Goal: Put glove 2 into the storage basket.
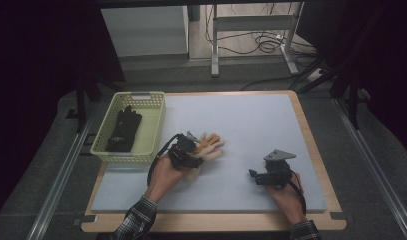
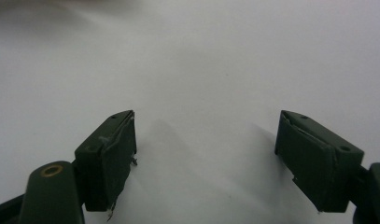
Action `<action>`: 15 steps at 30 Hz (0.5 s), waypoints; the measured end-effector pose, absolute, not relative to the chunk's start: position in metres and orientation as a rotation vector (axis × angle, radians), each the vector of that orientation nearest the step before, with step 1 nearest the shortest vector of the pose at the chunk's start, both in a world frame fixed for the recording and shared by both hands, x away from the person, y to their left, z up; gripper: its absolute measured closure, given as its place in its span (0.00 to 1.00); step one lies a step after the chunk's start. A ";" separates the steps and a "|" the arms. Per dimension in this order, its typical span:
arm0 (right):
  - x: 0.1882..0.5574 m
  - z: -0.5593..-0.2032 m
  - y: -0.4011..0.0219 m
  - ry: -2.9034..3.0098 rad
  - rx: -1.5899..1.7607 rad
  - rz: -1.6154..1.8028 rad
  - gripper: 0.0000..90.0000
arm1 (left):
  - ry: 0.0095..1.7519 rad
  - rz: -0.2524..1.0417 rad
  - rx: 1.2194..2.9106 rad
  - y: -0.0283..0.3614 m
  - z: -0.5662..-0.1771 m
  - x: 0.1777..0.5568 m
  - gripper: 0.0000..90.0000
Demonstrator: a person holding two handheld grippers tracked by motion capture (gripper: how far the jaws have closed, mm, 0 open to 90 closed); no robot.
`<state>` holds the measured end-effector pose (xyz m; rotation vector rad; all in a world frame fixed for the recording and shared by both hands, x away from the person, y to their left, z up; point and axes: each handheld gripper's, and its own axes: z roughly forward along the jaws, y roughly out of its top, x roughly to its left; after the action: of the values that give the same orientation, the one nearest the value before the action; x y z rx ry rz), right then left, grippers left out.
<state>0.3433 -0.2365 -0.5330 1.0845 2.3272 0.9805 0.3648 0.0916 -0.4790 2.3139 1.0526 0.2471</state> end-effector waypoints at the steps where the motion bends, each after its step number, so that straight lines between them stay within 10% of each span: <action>1: 0.343 -0.533 -0.237 2.327 1.084 0.981 0.22 | 1.063 0.252 2.310 0.096 -0.473 0.367 0.60; 15: 0.343 -0.533 -0.237 2.327 1.084 0.981 0.22 | 1.180 0.374 2.264 0.136 -0.429 0.388 0.59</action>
<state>0.3434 -0.2365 -0.5331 1.0839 2.3269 0.9806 0.3882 0.1359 -0.4286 2.2642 1.1796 0.3742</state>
